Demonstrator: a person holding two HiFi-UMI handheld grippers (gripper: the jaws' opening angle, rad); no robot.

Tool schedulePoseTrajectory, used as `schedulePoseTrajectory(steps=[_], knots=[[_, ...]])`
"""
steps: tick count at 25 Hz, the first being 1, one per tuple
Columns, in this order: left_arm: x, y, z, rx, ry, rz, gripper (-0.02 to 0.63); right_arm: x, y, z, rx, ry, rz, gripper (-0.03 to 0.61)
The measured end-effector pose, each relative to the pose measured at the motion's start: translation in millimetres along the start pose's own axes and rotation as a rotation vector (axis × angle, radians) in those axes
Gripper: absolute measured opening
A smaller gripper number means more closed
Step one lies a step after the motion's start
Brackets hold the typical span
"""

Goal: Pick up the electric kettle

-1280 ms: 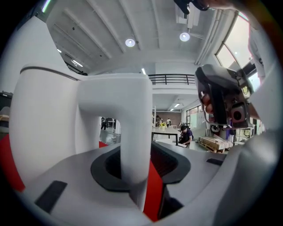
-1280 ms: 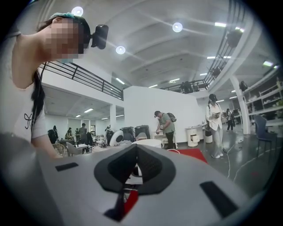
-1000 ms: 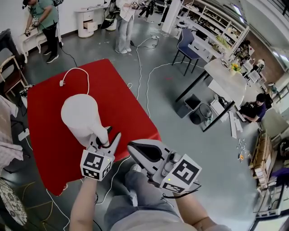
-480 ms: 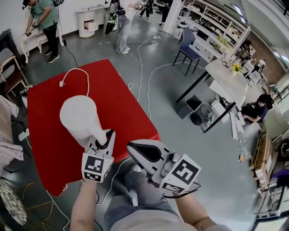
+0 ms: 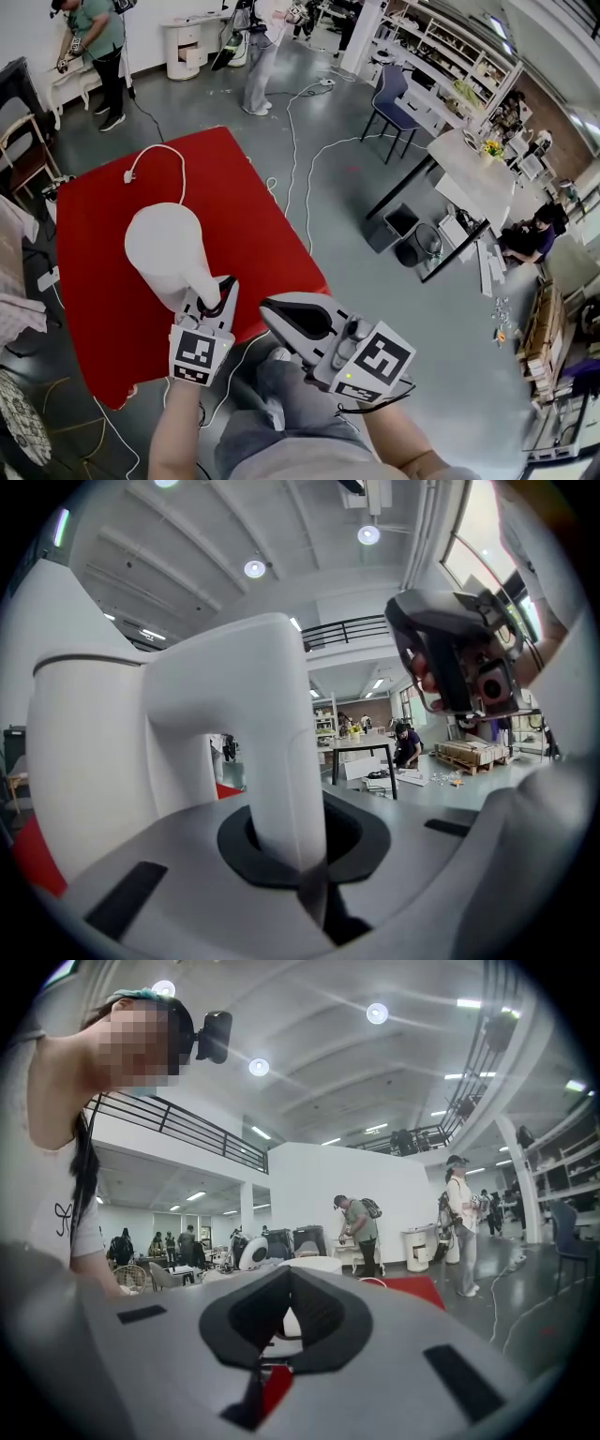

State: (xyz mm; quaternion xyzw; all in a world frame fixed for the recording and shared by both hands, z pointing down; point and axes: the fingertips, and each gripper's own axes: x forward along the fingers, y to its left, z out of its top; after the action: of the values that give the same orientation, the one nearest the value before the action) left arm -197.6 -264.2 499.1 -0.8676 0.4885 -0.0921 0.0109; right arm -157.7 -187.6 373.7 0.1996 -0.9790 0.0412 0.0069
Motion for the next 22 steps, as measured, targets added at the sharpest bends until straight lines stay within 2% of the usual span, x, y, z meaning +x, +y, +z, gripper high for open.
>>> schedulePoseTrajectory(steps=[6, 14, 22], knots=[[-5.4, 2.9, 12.6, 0.001, -0.030, 0.009, 0.014, 4.8, -2.7, 1.9, 0.000, 0.003, 0.019, 0.006], [-25.3, 2.3, 60.7, 0.041, -0.050, -0.021, 0.015, 18.5, 6.8, 21.0, 0.001, -0.002, 0.060, 0.006], [-68.0, -20.0, 108.4, 0.062, -0.052, -0.055, 0.015, 15.3, 27.7, 44.8, -0.004, -0.016, 0.080, 0.006]])
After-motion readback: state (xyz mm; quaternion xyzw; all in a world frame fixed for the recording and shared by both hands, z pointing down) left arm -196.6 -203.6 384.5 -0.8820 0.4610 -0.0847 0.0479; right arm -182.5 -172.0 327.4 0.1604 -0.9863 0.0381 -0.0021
